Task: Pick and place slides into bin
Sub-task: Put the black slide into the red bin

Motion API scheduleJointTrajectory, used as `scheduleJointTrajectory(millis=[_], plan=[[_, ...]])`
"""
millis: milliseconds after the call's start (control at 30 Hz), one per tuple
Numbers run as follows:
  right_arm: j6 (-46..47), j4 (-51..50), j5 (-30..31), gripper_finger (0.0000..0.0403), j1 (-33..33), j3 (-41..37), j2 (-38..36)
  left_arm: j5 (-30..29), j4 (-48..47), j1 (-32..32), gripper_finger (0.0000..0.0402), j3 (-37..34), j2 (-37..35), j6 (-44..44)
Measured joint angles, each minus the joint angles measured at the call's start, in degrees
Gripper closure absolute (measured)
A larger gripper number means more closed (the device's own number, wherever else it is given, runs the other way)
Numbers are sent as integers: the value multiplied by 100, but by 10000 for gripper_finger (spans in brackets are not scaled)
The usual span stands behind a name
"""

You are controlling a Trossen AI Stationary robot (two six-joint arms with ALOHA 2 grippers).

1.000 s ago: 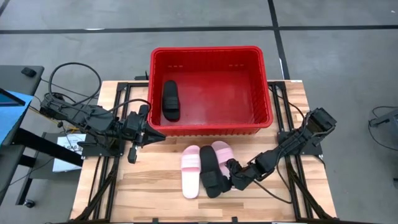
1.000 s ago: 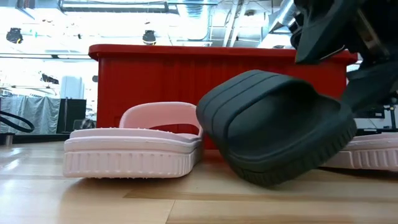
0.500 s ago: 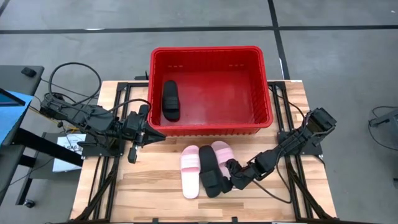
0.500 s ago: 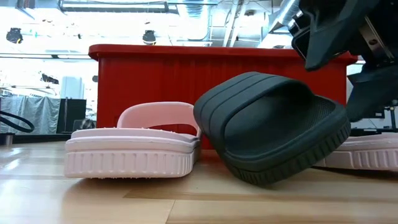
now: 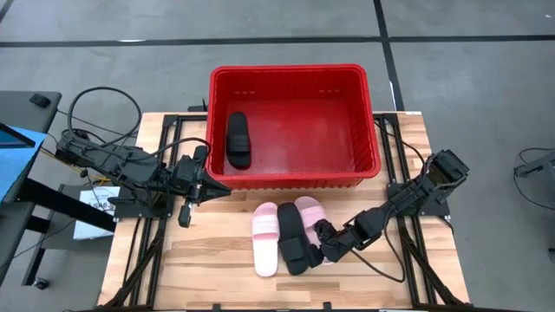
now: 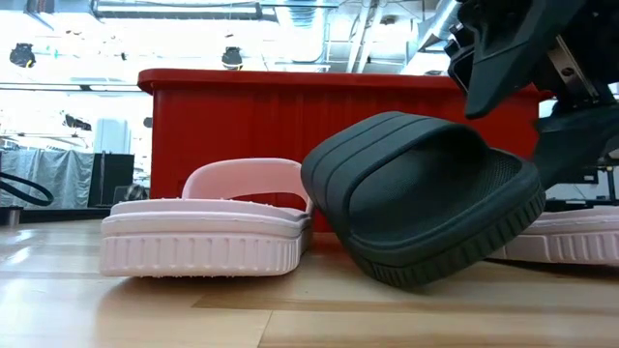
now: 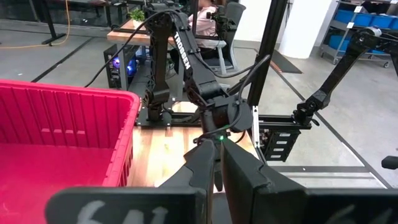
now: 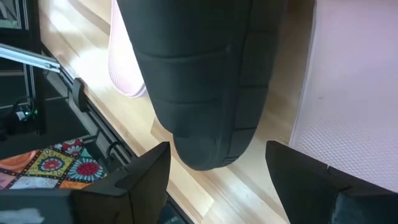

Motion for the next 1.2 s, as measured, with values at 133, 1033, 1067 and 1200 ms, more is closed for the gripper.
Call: scheduleJointTrajectory(millis=[133,1033,1067,1200], plan=[[-103,0,0,147,-43,0,0,0,0,2,384,0,0,0],[-108,1390,-675,277,-121,463,1464,-1,13,0,384,0,0,-68],[-132,1390,-650,317,-121,463,1450,-2,13,2,384,0,0,-66],[-269,1209,-664,370,-121,466,1324,-2,8,0,384,0,0,-66]])
